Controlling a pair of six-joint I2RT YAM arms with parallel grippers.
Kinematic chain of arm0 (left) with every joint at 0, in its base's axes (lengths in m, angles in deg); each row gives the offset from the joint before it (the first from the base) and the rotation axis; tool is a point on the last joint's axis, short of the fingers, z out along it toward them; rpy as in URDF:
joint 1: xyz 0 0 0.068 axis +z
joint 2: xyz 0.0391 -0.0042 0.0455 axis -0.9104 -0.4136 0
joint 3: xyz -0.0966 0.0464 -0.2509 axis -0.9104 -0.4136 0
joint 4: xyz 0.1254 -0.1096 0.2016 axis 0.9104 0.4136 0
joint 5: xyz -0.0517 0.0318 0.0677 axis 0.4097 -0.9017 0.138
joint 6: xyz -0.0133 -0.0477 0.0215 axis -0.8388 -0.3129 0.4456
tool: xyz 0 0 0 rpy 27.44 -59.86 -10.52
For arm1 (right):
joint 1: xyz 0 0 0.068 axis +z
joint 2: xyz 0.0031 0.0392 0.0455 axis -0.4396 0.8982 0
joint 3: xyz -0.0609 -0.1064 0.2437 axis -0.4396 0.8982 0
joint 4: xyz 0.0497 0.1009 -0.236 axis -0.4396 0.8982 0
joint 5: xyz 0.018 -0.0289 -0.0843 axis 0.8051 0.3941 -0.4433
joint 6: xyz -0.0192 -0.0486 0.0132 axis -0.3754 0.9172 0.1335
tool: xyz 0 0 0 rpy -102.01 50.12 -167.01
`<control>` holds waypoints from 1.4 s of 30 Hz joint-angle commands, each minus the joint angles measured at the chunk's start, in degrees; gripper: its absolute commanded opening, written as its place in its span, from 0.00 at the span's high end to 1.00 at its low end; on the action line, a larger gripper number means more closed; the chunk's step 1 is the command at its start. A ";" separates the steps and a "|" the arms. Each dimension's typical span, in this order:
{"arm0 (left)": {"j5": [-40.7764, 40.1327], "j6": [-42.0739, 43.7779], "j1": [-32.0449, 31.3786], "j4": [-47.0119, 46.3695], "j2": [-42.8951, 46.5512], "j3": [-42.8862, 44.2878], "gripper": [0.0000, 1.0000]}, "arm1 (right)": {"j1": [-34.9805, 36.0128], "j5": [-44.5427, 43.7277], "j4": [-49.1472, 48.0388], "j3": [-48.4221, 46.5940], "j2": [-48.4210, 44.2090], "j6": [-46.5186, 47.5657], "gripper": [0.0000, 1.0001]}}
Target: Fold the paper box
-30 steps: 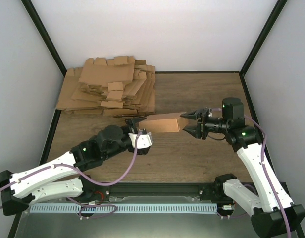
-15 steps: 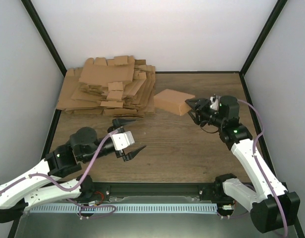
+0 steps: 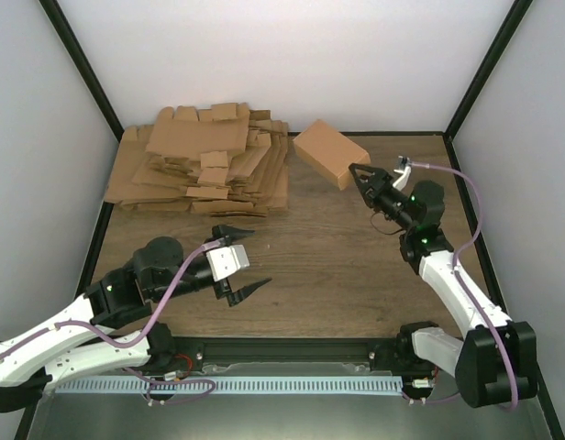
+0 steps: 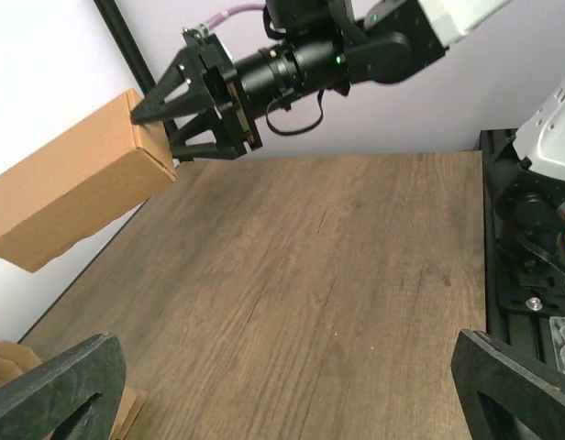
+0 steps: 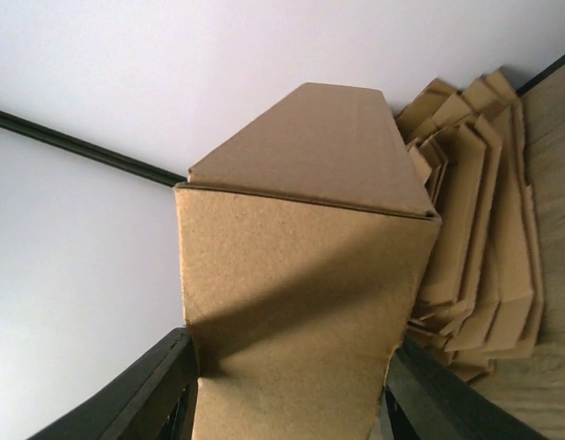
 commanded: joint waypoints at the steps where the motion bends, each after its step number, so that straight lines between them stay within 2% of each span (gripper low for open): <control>1: 2.23 -1.96 -0.24 0.32 0.52 1.30 0.00 | -3.15 -1.21 -18.34 5.55 0.97 0.12 0.74; 5: 2.13 -2.99 -0.27 0.19 0.65 1.09 0.00 | -5.20 -1.61 -23.18 9.45 1.53 2.39 0.75; 11: 1.94 -4.32 -0.23 -0.44 0.30 -0.67 0.00 | -13.78 3.38 -35.68 18.15 2.29 0.37 0.75; 17: -0.61 -9.51 -0.25 -5.02 -0.52 -2.86 0.00 | -23.27 7.62 -39.22 22.96 2.11 1.83 0.76; 22: -10.47 -20.70 -0.24 -5.42 -2.70 -2.62 0.00 | -28.27 8.32 -40.64 25.50 2.63 5.07 0.76; 31: -9.70 -24.69 -0.15 -1.28 -7.21 -1.21 0.00 | -34.06 8.88 -49.16 27.78 9.86 3.38 0.76; 35: -10.32 -26.82 -0.12 -0.53 -7.86 -1.28 0.00 | -37.42 10.39 -48.14 25.80 12.70 3.39 0.77; 39: -13.23 -29.14 -0.20 0.16 -8.68 -1.62 0.00 | -41.71 12.62 -42.44 21.90 15.04 3.89 0.77; 42: -14.37 -29.76 -0.06 -0.31 -9.45 -2.21 0.00 | -42.95 10.87 -42.50 20.61 16.68 2.28 0.76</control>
